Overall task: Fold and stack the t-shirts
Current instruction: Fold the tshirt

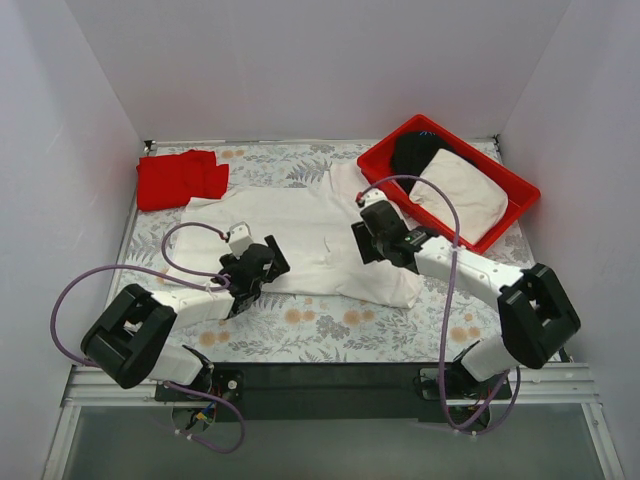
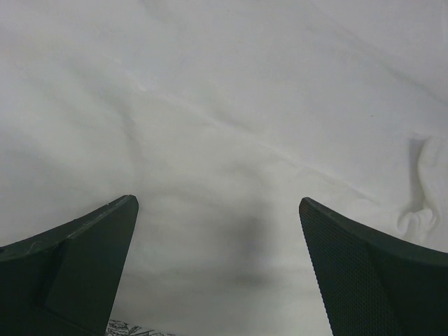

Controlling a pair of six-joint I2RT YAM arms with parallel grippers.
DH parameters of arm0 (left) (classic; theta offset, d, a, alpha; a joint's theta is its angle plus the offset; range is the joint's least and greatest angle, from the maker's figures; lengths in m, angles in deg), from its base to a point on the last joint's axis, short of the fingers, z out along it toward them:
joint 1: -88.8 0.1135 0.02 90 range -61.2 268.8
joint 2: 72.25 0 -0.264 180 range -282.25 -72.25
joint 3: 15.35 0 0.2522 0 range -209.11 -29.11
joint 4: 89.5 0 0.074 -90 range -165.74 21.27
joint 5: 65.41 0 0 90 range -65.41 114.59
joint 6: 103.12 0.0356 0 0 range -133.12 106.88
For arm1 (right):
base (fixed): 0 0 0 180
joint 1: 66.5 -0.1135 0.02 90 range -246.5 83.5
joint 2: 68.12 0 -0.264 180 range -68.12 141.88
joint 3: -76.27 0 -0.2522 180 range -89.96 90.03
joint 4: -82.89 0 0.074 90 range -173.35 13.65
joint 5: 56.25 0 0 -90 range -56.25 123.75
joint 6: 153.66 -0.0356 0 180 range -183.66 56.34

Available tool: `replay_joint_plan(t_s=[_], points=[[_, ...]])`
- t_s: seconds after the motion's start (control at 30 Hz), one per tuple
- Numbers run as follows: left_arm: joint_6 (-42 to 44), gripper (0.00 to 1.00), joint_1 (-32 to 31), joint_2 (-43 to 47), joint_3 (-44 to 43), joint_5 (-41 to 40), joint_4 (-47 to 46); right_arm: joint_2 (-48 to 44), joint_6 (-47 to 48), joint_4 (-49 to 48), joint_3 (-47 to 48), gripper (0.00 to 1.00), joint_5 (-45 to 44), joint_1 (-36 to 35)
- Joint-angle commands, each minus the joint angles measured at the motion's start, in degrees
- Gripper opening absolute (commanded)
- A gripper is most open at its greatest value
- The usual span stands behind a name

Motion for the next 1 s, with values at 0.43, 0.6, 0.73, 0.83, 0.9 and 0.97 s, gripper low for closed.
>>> replay_joint_plan(t_s=[0.43, 0.6, 0.73, 0.83, 0.9, 0.97], points=[[-2.23, 0.93, -2.40, -0.85, 1.48, -0.34, 4.54, -21.70, -8.70, 2.95, -22.29, 0.57, 7.82, 8.21], [-2.23, 0.93, -2.40, -0.41, 1.66, -0.52, 4.63, -21.00, -9.05, 1.90, -24.23, 0.52, 12.13, 8.56], [-2.23, 0.93, -2.40, 0.21, 2.09, -0.87, 4.72, -21.96, -9.49, 1.72, -25.37, 0.41, 13.45, 8.91], [-2.32, 0.93, -2.40, 0.56, 2.27, -1.04, 4.81, -22.84, -9.49, 1.90, -26.25, 0.17, 13.63, 9.52], [-2.32, 0.93, -2.40, 0.73, 2.36, -1.13, 4.81, -23.11, -9.40, 2.34, -26.69, 0.03, 13.46, 9.79], [-2.32, 0.93, -2.40, 0.82, 2.45, -1.22, 4.89, -23.37, -9.23, 2.69, -27.04, 0.01, 12.67, 10.14]])
